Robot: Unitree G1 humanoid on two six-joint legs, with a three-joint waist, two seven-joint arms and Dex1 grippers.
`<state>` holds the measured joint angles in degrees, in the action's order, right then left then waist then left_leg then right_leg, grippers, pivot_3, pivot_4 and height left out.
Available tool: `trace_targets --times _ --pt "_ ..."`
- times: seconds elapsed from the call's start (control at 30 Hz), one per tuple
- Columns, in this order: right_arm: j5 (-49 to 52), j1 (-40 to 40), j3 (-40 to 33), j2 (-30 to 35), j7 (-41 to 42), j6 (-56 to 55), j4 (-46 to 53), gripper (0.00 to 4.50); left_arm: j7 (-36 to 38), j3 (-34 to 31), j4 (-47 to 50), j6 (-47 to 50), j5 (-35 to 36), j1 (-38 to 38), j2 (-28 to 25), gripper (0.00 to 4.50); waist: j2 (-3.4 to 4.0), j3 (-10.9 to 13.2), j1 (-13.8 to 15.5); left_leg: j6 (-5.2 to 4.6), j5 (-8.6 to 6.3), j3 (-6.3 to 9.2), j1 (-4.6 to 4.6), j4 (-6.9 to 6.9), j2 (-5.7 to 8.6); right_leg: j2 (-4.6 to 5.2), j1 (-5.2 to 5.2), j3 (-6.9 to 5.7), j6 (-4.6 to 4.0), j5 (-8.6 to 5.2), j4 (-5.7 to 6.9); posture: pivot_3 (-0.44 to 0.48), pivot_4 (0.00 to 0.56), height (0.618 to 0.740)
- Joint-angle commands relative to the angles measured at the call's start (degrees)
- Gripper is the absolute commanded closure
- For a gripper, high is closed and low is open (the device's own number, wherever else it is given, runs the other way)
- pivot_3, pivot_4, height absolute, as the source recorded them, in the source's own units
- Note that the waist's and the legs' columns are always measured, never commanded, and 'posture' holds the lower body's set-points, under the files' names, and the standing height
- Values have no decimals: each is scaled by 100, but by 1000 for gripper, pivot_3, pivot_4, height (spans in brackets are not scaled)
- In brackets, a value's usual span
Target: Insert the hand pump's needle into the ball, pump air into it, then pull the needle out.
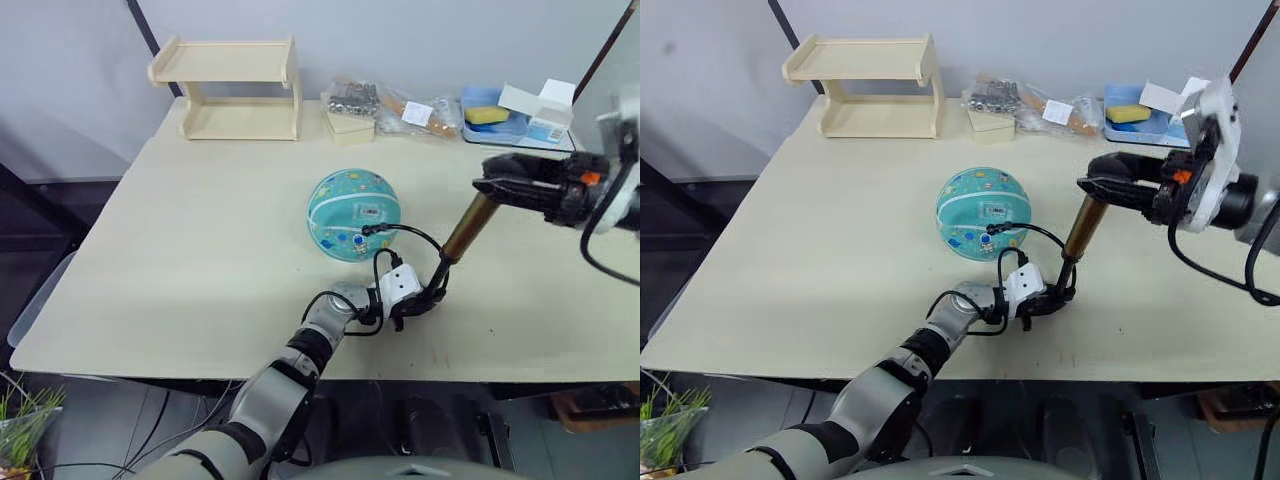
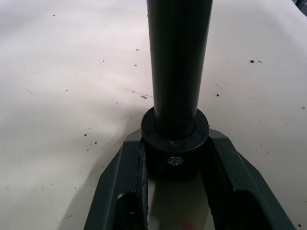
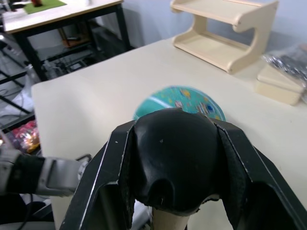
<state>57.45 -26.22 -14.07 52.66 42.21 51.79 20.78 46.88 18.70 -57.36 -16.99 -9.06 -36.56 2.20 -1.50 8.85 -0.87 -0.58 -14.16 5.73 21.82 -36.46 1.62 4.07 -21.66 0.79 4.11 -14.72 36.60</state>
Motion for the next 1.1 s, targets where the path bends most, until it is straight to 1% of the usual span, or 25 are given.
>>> trace_targets --times 0.03,0.1,0.17,0.23,0.33,0.4,0.47,0.57,0.6,0.67,0.7,0.77,0.83,0.9,0.97,1.0,1.1 --pt "-975 546 901 -298 143 -503 -379 2831 27 184 -457 335 -252 338 -169 3459 -3 -4 -15 0 0 0 -1 0 -1 -1 2 0 0 0 0 0 150 740" --pt "-1608 899 1570 -623 181 -917 -687 2831 30 185 -417 335 -253 382 -210 3459 -48 -57 -36 1 -1 -4 -13 0 -17 -7 8 -5 0 0 3 0 150 740" --pt "-2120 1143 2056 -866 268 -1248 -978 2831 33 190 -400 334 -258 399 -235 3459 -59 -90 -48 4 -2 0 -21 6 -34 -21 11 -12 0 0 3 0 150 740" --pt "-2413 1277 2284 -1145 270 -1483 -1262 2831 30 185 -396 339 -261 401 -246 3459 -70 -129 -85 7 -4 3 -25 6 -42 -30 11 -12 -1 -1 3 0 150 740" --pt "-2872 1431 2578 -1394 281 -1805 -1584 2831 29 199 -380 348 -269 405 -245 3459 -80 -146 -127 11 -7 5 -34 6 -52 -38 14 -12 -1 -1 3 0 150 740" --pt "-2953 1474 2539 -1465 296 -1875 -1520 2831 27 202 -378 358 -266 395 -238 3459 -75 -151 -141 18 -12 0 -55 7 -59 -38 30 -9 -2 -1 5 0 150 740" --pt "-2763 1385 2178 -1378 291 -1778 -1132 2831 24 205 -394 365 -268 380 -234 3459 -73 -148 -136 44 -27 -3 -87 14 -67 -36 53 -9 -15 -9 4 0 150 740" --pt "-2295 1191 1583 -1217 255 -1491 -558 2831 17 216 -422 358 -277 376 -221 3459 -67 -137 -115 49 -30 -1 -87 14 -79 -27 52 -10 -26 -16 3 0 150 740" --pt "-2194 1140 1449 -1167 246 -1401 -418 2831 15 218 -430 355 -280 376 -216 3459 -49 -126 -107 49 -30 -2 -83 14 -76 -25 50 -10 -25 -16 3 0 150 740" --pt "-1466 739 805 -888 175 -889 111 2831 6 225 -476 349 -292 359 -185 3459 -25 -107 -92 48 -29 -8 -74 13 -63 -28 43 -9 -20 -13 3 0 150 740" --pt "-1101 535 515 -739 138 -642 311 2831 7 226 -494 344 -296 354 -171 3459 -8 -85 -81 46 -27 -9 -64 12 -55 -25 40 -7 -2 -2 3 0 150 740" --pt "-456 142 41 -476 41 -241 533 2831 13 226 -526 330 -303 344 -149 3459 41 -39 -36 20 -11 -9 -7 -8 -32 -11 -4 -6 -1 2 5 0 150 740" --pt "73 -227 -324 -296 -153 110 551 2831 12 222 -557 318 -309 333 -136 3459 37 -15 26 17 -10 -11 21 -17 -9 1 -24 2 5 7 3 0 150 740" --pt "588 -642 -681 28 -279 478 461 2831 12 214 -589 307 -317 324 -120 3459 27 -5 55 13 -13 2 37 -16 -1 4 -29 -5 -20 20 -8 0 150 740" --pt "1211 -1074 -995 353 -439 815 272 2831 12 211 -612 296 -323 319 -103 3459 32 0 63 9 -14 6 72 -20 7 12 -56 -6 -22 23 -13 0 150 740" --pt "1435 -1219 -1077 464 -511 932 200 2832 12 211 -618 291 -324 319 -98 3459 31 3 62 9 -14 5 92 -26 10 14 -72 -5 -18 26 -13 0 150 740" --pt "1762 -1451 -1142 615 -713 1104 48 2832 3 214 -634 287 -326 315 -83 3459 19 11 62 6 -15 0 102 -35 10 17 -82 -4 -16 27 -11 0 150 740"
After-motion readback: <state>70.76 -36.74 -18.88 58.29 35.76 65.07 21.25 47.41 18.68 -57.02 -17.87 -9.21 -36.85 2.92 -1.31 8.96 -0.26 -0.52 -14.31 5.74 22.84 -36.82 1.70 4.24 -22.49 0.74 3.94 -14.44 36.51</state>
